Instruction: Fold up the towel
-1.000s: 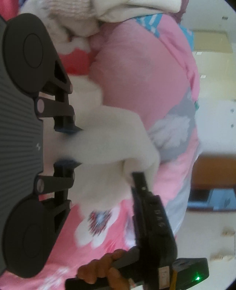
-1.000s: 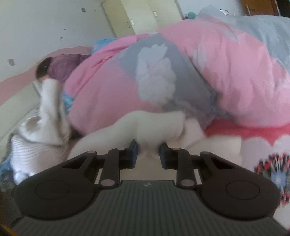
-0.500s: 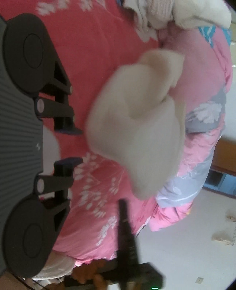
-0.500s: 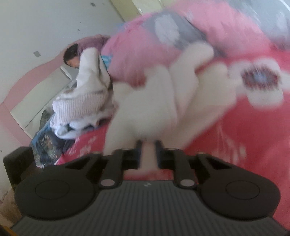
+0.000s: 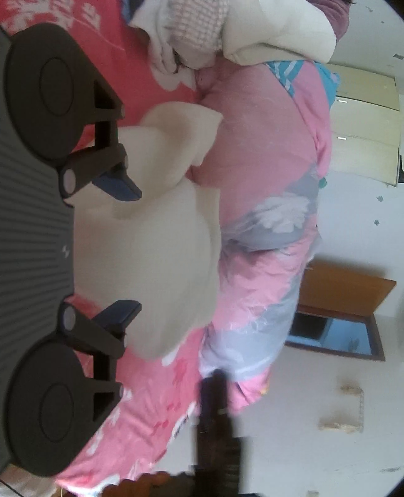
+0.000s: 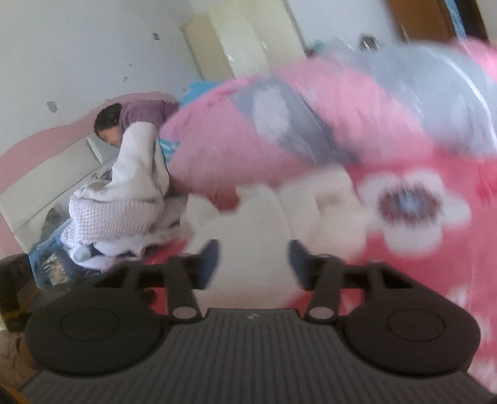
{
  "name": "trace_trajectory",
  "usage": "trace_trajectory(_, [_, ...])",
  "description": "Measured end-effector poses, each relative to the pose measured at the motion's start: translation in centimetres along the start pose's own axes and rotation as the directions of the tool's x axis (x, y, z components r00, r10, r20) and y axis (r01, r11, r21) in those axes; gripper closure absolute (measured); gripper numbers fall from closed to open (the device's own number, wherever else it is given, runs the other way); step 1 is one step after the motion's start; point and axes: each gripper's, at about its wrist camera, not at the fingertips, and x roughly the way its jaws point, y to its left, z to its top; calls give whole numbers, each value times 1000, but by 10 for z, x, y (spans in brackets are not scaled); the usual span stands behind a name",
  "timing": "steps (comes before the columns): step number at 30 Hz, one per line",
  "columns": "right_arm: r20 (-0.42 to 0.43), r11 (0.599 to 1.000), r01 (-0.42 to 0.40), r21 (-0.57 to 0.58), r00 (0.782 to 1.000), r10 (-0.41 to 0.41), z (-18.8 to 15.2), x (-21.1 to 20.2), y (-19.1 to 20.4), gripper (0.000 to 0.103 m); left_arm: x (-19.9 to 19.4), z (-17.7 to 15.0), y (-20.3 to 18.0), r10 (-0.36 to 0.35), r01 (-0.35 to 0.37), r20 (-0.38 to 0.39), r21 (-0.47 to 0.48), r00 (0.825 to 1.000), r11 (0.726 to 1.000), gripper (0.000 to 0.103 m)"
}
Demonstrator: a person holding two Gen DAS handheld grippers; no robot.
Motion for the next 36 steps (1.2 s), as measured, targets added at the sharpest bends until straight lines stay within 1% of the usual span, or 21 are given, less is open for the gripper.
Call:
trace_trajectory(1, [0,1000,-9,-29,1000,10,11,14,5,30,10,0,0,-4,3,-15,-9,1000,1000,35])
trace_trajectory(2, [-3,998,-10,-57,1000,9,19,28,8,25,18,-1,1,-12,12,-28,-20,1000,1000,36])
trace_trajectory(3, [-1,996,-4,-89,1000,4,26,43,11,19,25,-3,3,-25,23,-46,-36,999,999,39])
trace_trajectory(4, [2,992,3,-122,1000,-3,33,59,13,18,30,-5,5,-40,37,-62,-50,997,998,43])
trace_trajectory(7, [-23,986,27,-163,999,-31,48,108,11,17,39,-19,9,-65,60,-96,-61,993,996,49])
trace_trajectory(9, [-66,987,44,-157,996,-54,52,141,4,18,43,-25,11,-74,68,-110,-58,991,996,52])
trace_trajectory(11, [-130,990,35,-137,990,-53,53,173,-5,20,46,-31,12,-84,77,-122,-65,989,995,54])
trace_trajectory(12, [-156,992,21,-123,987,-40,50,180,-7,32,47,-34,12,-89,81,-125,-68,988,994,56])
trace_trajectory(13, [-182,994,6,-107,983,-26,46,185,-8,57,47,-36,13,-93,84,-128,-71,987,994,57])
trace_trajectory(15, [-232,997,-22,-75,973,4,39,197,-11,74,45,-40,13,-101,93,-128,-70,987,993,58])
trace_trajectory(16, [-234,997,-49,-64,972,32,36,193,-9,93,43,-42,12,-108,99,-125,-70,986,993,59])
trace_trajectory(18, [-233,993,-113,-32,967,103,27,177,-5,93,37,-45,10,-111,105,-123,-58,986,993,60])
trace_trajectory(20, [-233,982,-187,14,955,185,17,155,0,94,28,-48,8,-116,110,-118,-53,986,992,61])
trace_trajectory(24, [-231,963,-266,42,935,268,-1,107,20,95,-6,-61,12,-126,120,-90,-65,988,991,62])
trace_trajectory(27, [-217,946,-312,87,921,324,-13,71,23,95,-31,-70,21,-88,80,-91,-88,992,993,63])
trace_trajectory(30, [-207,917,-366,155,896,393,-29,41,18,95,-50,-72,36,-48,36,-84,-139,995,990,62])
trace_trajectory(32, [-211,902,-394,174,880,425,-40,23,17,95,-58,-66,45,-31,19,-65,-188,997,982,58])
trace_trajectory(34, [-227,896,-409,173,869,440,-52,9,20,95,-66,-56,52,-20,9,-44,-242,999,970,47])
trace_trajectory(36, [-257,898,-409,163,861,439,-66,-3,26,95,-71,-46,52,-33,32,-1,-276,999,961,41])
